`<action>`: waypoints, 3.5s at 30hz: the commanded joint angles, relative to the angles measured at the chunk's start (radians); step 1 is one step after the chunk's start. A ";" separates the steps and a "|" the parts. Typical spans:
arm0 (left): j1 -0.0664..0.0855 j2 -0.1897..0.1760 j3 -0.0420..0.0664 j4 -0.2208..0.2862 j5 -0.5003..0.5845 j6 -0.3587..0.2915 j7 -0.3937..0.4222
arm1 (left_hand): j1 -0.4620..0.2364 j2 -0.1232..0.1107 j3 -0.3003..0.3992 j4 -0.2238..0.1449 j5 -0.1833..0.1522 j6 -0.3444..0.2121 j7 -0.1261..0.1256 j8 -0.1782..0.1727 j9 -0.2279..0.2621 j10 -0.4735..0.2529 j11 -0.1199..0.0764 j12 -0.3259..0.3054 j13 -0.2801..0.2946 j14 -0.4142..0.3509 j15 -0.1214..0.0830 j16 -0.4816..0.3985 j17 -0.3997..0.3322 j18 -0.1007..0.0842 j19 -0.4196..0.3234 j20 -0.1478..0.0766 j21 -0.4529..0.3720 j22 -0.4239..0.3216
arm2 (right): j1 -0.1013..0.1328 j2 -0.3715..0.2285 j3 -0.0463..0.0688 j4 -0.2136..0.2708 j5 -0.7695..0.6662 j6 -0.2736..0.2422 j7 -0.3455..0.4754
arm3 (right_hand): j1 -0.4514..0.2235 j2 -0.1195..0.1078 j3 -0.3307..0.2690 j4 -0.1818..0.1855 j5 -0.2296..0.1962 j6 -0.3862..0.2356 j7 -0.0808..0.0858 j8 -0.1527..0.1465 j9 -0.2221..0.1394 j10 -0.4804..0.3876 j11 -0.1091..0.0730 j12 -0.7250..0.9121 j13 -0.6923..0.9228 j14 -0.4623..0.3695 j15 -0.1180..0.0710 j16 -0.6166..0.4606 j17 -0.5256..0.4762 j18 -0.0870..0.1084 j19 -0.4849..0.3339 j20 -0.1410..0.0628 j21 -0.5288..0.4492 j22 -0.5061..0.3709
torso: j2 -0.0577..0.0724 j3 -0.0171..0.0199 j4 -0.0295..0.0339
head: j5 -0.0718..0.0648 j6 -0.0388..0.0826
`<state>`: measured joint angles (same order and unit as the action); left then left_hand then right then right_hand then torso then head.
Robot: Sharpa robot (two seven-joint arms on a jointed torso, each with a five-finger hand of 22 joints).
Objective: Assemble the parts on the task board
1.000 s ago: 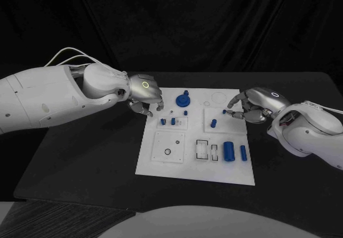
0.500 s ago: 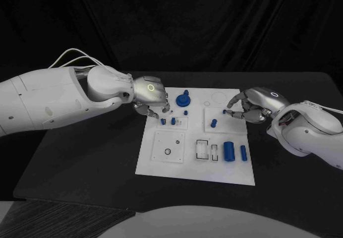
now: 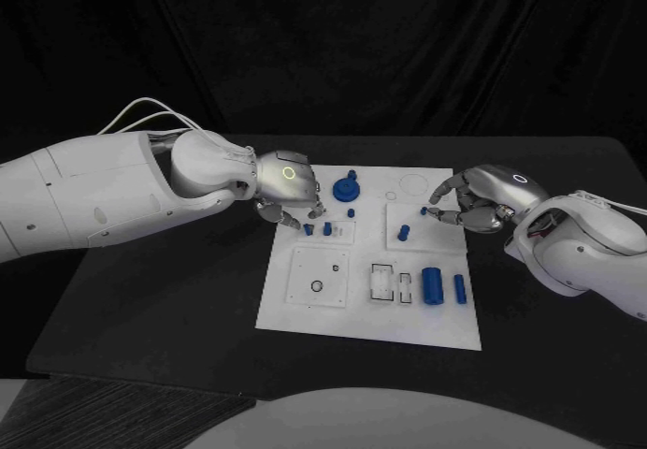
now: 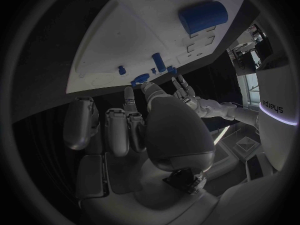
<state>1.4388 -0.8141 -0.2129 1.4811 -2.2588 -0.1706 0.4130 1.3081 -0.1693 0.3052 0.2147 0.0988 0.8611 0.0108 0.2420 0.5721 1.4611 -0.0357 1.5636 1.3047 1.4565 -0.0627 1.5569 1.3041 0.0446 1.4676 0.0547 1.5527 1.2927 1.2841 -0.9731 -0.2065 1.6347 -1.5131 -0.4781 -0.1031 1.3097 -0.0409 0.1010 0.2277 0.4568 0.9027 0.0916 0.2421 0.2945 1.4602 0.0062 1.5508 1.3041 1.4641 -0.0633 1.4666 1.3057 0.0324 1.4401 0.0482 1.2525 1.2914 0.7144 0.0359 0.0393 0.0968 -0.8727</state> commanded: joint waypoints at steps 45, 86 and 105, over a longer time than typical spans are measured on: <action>-0.044 0.031 0.000 -0.048 -0.014 -0.015 0.016 | 0.009 0.055 0.048 -0.098 0.082 -0.020 0.002 0.019 0.055 0.110 -0.001 0.007 0.266 0.114 -0.008 0.014 0.267 -0.045 0.103 -0.009 0.018 0.278 | -0.001 -0.002 0.001 0.001 -0.001 -0.012 -0.004 | 0.017 -0.006 0.026 0.006 0.015 0.005 0.003 0.011 -0.012 0.111 0.002 0.020 0.267 0.072 0.004 -0.012 0.091 0.038 0.009 0.001 -0.014 0.186 | 0.000 0.0005 0.0007 | -0.002 0.000; -0.053 0.015 0.001 -0.023 0.051 0.071 -0.122 | -0.031 0.172 0.094 -0.171 0.189 0.110 0.012 0.064 0.123 0.110 0.002 0.007 0.266 0.114 -0.003 0.014 0.267 -0.045 0.103 -0.005 0.018 0.278 | -0.001 -0.009 0.001 0.006 -0.001 -0.008 -0.013 | 0.018 -0.005 0.027 0.006 0.017 0.006 0.002 0.011 -0.013 0.111 0.002 0.020 0.267 0.071 0.004 -0.014 0.088 0.038 0.009 0.001 -0.015 0.186 | 0.000 0.0014 0.0003 | 0.000 0.000; -0.052 0.003 0.001 0.036 0.305 0.269 -0.381 | -0.088 0.202 0.166 -0.185 0.243 0.109 0.031 0.109 0.188 0.110 0.015 0.007 0.266 0.114 -0.004 0.014 0.267 -0.045 0.103 -0.009 0.018 0.278 | 0.000 -0.016 0.001 0.010 0.010 -0.013 -0.019 | 0.020 -0.002 0.029 0.005 0.018 0.007 0.002 0.012 -0.013 0.111 0.002 0.020 0.267 0.071 0.004 -0.015 0.087 0.038 0.008 0.001 -0.016 0.185 | -0.003 0.0035 -0.0009 | -0.008 0.000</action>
<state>1.3866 -0.8124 -0.2127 1.5123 -2.0414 0.0281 0.1073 1.2423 -0.0115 0.3784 0.0397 0.2653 0.8981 0.0420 0.2652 0.6631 1.4729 -0.0227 1.5636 1.3046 1.4566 -0.0624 1.5569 1.3041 0.0445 1.4675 0.0549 1.5527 1.2927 1.2842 -0.9866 -0.2064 1.6418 -1.5076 -0.4806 -0.1062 1.3096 -0.0409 0.1010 0.2277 0.4569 0.9027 0.0916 0.2421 0.2936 1.4602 0.0062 1.5508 1.3041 1.4641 -0.0633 1.4665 1.3057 0.0325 1.4402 0.0482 1.2525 1.2915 0.7101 0.0407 0.0389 0.0889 -0.8727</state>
